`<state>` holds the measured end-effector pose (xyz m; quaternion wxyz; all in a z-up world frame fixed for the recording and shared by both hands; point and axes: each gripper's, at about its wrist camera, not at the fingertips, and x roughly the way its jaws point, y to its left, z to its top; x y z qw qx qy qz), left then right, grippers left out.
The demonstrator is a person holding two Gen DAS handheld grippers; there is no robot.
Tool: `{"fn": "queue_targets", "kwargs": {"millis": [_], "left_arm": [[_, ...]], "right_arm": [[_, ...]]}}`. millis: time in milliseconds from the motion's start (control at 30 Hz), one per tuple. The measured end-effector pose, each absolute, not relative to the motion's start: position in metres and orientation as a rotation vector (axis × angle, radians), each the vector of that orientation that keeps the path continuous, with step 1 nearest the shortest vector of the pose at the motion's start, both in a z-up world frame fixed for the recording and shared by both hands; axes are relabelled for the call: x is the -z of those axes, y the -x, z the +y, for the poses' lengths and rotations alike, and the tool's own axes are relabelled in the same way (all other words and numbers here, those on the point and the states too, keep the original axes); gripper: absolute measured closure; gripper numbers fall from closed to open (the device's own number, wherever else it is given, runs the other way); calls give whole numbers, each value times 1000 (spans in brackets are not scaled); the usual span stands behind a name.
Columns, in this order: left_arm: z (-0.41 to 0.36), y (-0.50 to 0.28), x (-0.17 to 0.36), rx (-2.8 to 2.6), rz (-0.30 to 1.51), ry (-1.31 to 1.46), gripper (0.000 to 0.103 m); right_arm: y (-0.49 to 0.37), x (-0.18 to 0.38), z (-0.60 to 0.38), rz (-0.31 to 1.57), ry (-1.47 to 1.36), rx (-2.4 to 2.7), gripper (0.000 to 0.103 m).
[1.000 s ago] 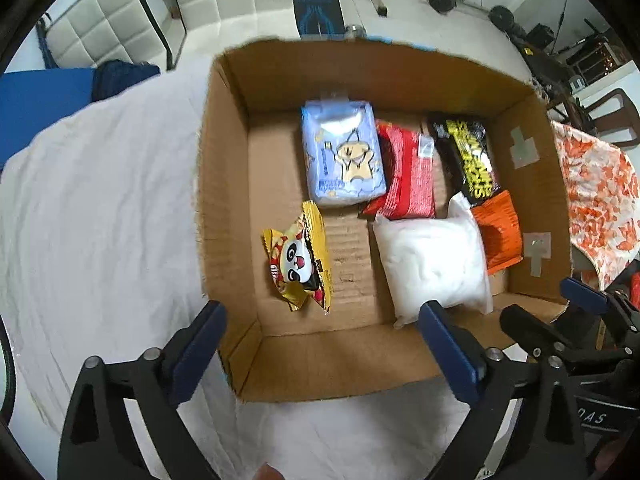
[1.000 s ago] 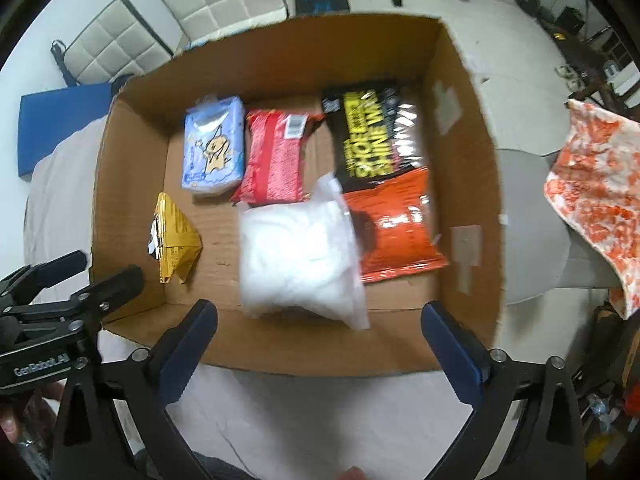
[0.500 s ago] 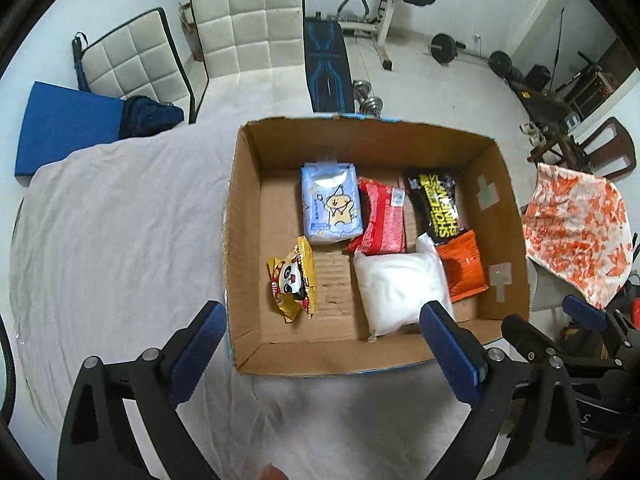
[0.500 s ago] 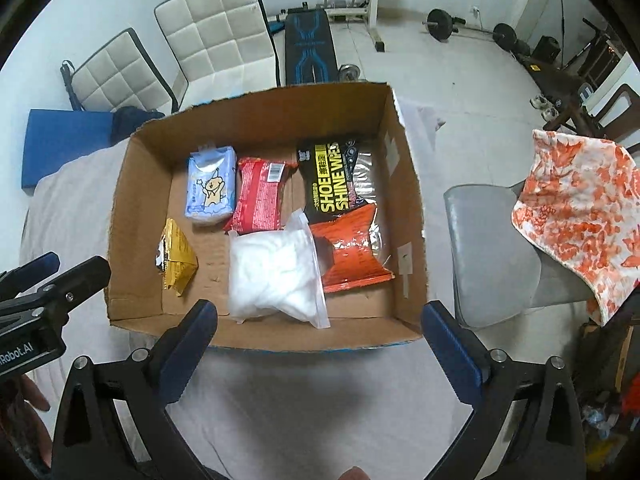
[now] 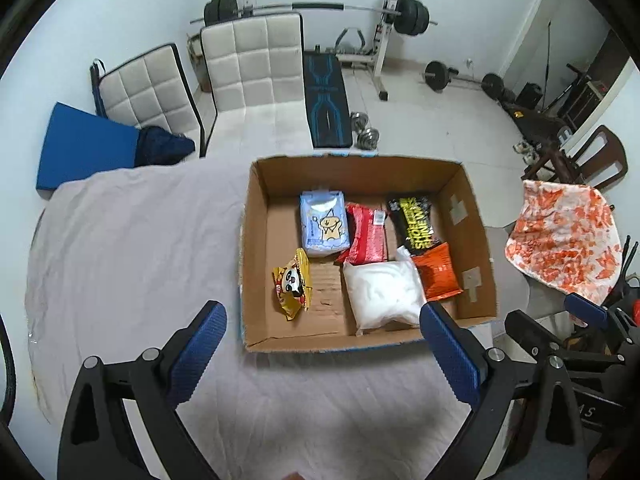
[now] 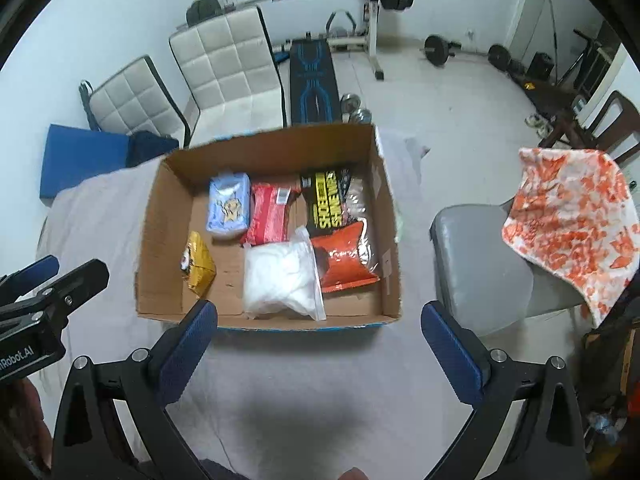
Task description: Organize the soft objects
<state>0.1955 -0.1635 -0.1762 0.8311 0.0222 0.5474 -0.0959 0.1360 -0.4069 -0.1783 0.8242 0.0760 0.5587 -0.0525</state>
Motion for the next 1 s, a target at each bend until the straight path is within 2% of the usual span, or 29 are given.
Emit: {"fn": "queue_targets", "kwargs": {"millis": [500,1000], "left_arm": [[-132,-105,76,218,1031,-40,4],[-111,-32,32,217,955,-30,4]], "right_arm": [[-18,48,-386,1002,-164,149,0],[70,-20,-352,904,-148,138,0]]}}
